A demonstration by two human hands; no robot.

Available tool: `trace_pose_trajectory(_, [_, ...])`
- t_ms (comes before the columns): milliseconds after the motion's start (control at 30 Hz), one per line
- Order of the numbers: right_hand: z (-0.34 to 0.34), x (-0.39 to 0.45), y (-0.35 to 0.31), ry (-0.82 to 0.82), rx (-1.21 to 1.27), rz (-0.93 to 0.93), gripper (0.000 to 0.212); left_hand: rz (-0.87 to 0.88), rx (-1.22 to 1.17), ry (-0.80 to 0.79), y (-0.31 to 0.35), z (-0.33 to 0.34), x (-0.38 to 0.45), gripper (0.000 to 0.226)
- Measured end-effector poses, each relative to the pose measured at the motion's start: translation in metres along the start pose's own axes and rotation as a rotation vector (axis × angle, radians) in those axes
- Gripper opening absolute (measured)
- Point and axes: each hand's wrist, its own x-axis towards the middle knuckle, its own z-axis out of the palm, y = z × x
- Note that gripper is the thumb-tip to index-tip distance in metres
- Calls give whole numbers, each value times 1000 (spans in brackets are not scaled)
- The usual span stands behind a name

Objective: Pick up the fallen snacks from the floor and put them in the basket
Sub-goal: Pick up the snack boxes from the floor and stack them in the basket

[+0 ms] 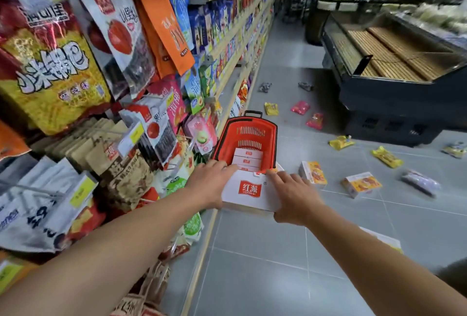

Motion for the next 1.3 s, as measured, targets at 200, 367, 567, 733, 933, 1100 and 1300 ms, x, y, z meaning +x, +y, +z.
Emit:
trace_pose_trajectory(200, [-4,57,8,-9,2,14,113,-3,-31,11,-34,9,46,97])
trace_pose_trajectory(367, [7,125,43,-43,14,-9,111,-27,-51,-20,-52,28,114,97])
trace_pose_trajectory(567, [7,225,103,-112,50,-51,113,-95,-69,-79,-69,36,215,97])
trace_pose_trajectory(733, [-2,300,149,-157,45,-106,111,-141,-78,-108,-83,43,288,95])
trace_pose_trajectory(933, [-3,387,188,-214,69,-129,113,-189,-94,-153,-110,51,370,93])
trace_pose_trajectory(1100, [17,457,209,-248,77,-110,118,-192,-114,-221,-142,79,438,98])
trace_pose_trajectory(1300, [39,528,227,-294,83,-57,117,-141,-182,-225,-180,126,506,96])
